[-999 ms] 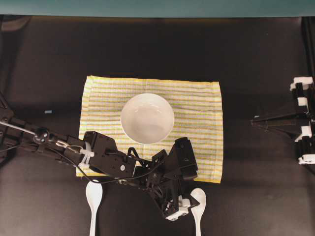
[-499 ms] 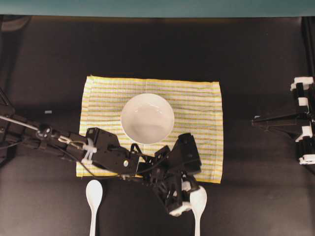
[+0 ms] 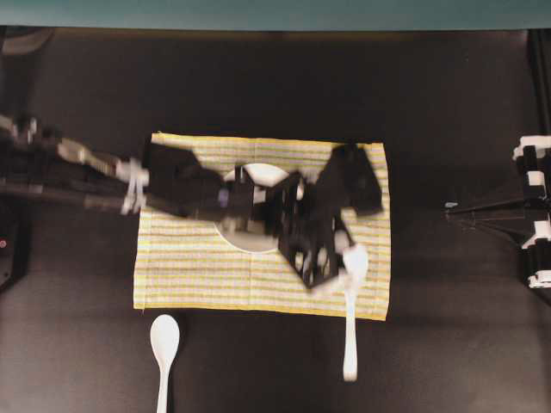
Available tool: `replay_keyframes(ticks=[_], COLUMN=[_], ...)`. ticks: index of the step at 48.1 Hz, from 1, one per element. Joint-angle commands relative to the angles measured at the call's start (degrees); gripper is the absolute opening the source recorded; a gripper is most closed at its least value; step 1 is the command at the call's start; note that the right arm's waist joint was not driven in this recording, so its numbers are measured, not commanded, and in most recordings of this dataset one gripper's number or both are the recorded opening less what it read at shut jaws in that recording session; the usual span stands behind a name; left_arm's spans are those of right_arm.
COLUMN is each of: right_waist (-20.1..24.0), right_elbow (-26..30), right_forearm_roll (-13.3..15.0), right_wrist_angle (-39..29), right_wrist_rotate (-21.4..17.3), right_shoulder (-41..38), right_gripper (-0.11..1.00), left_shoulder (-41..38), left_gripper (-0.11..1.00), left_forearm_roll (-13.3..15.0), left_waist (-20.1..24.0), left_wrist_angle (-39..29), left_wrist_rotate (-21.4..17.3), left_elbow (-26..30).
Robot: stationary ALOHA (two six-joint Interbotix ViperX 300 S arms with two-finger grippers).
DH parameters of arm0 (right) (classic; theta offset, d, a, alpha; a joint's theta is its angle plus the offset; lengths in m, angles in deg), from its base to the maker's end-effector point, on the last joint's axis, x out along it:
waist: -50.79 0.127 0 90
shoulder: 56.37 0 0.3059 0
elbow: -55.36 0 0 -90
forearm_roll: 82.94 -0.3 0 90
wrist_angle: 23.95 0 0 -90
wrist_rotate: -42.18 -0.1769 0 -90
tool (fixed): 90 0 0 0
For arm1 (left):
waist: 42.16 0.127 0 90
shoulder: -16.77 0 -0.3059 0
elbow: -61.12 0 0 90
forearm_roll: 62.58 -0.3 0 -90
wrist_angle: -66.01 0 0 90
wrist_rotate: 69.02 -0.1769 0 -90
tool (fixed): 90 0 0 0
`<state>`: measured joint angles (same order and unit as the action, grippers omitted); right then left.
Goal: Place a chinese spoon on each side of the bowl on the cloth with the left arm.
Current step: 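Lift the spoon and carry it to the cloth right of the bowl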
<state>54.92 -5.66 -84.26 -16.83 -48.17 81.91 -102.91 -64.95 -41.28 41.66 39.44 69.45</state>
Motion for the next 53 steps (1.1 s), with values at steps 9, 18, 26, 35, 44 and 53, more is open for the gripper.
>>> replay_keyframes(ticks=[9,18,26,35,44,53], right_waist=[0.0,0.0,0.0,0.0,0.0,0.0], right_elbow=[0.4,0.1,0.1,-0.1,-0.7,-0.8], right_forearm_roll=[-0.2,-0.2,-0.2,-0.2,-0.2,-0.2], right_wrist_angle=[-2.1,-2.4,-2.4,-1.8,-1.8,-1.4], right_wrist_rotate=[-0.5,-0.4,-0.4,-0.4,-0.4,-0.4], right_shoulder=[0.8,1.8,2.4,2.2,2.0,2.0], right_gripper=[-0.01,-0.01,-0.01,-0.01,-0.01,-0.01], left_shoulder=[0.9,0.4,-0.7,-2.5,-3.8,-5.2], left_gripper=[0.04,0.04,0.04,0.04,0.04,0.04], left_forearm_roll=[-0.3,-0.3,-0.3,-0.3,-0.3,-0.3], left_waist=[9.4,9.8,10.1,10.3,10.1,10.5], left_wrist_angle=[-0.8,-1.6,-0.9,1.1,2.8,6.9], left_wrist_rotate=[-7.4,-10.2,-12.1,-12.1,-12.0,-12.7], left_elbow=[1.8,1.8,2.2,2.5,2.3,1.0])
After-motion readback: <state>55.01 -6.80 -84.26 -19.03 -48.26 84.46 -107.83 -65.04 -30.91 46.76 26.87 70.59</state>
